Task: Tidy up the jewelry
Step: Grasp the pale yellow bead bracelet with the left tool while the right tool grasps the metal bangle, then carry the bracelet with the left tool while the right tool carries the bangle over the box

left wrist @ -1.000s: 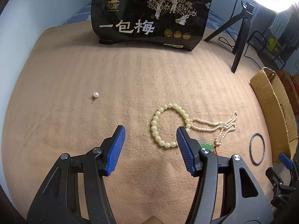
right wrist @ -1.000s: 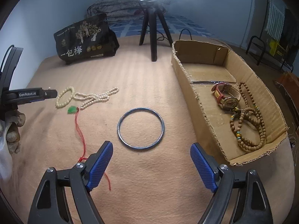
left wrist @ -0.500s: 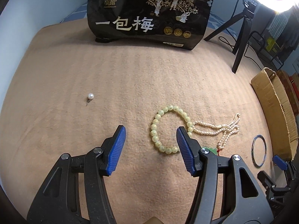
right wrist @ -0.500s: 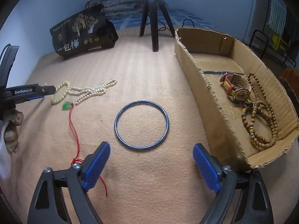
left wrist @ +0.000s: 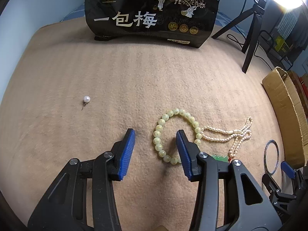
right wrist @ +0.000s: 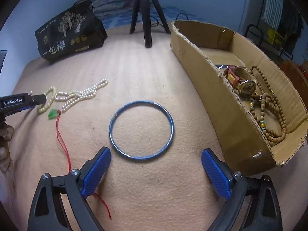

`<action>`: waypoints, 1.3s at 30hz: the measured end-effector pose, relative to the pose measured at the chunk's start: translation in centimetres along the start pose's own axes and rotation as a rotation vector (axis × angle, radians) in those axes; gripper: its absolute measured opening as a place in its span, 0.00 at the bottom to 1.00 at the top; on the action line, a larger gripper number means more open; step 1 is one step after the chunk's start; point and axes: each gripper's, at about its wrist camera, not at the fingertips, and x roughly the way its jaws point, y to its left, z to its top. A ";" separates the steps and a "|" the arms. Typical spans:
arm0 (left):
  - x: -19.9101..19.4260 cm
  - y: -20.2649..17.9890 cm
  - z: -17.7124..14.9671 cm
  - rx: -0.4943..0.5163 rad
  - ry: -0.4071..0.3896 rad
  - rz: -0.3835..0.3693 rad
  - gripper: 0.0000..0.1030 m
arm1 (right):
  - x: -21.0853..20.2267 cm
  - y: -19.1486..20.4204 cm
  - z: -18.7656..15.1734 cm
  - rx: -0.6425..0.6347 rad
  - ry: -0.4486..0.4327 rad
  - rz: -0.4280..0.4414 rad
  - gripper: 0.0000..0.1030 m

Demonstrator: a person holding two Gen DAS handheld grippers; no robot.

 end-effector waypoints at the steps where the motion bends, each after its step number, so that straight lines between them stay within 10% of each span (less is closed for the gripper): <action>1: 0.0 0.0 0.0 0.000 -0.001 0.001 0.44 | 0.0 0.2 0.0 -0.001 -0.009 0.000 0.94; 7: 0.4 -0.2 0.1 0.014 -0.007 0.021 0.32 | 0.3 1.0 0.3 0.002 -0.031 -0.023 0.93; 15: 0.6 0.2 0.2 0.019 -0.017 0.044 0.08 | 0.2 2.3 0.2 -0.052 -0.063 -0.009 0.69; 39: -6.7 -1.2 -0.6 0.053 -0.099 0.041 0.05 | -5.5 1.8 0.2 -0.095 -0.150 0.066 0.68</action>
